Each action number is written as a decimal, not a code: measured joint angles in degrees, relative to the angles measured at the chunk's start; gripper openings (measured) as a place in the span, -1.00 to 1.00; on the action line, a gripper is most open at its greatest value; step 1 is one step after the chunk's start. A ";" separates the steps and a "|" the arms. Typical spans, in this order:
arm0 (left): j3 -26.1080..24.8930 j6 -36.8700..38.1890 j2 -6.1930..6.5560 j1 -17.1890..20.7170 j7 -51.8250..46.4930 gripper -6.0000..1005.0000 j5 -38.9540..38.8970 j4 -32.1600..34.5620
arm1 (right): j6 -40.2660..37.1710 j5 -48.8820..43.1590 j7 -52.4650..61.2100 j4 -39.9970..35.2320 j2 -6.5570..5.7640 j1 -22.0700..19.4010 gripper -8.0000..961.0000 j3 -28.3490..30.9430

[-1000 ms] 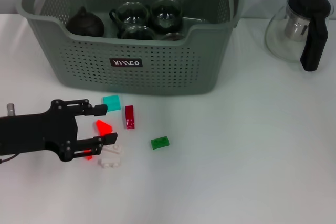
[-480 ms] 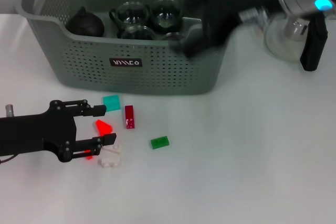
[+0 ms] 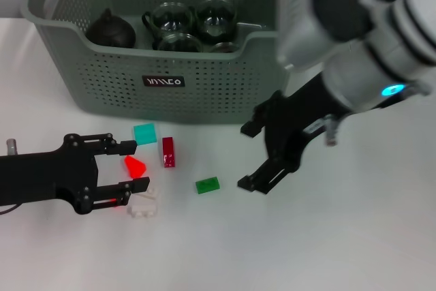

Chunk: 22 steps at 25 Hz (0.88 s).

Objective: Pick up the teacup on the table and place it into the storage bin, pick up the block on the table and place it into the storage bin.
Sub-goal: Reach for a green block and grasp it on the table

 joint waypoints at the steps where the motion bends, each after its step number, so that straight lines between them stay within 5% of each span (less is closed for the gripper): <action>1: -0.01 -0.01 0.00 0.09 0.00 0.30 0.03 0.03 | 1.44 -0.04 -0.23 2.42 0.00 0.99 0.96 -1.10; 10: 0.03 0.01 0.00 0.42 0.08 0.30 0.07 -0.06 | 13.69 -0.06 -1.47 18.63 0.41 9.55 0.95 -11.29; 22: 0.09 0.01 -0.12 0.50 0.08 0.30 0.07 -0.25 | 22.97 2.00 0.71 20.74 0.93 11.16 0.93 -24.77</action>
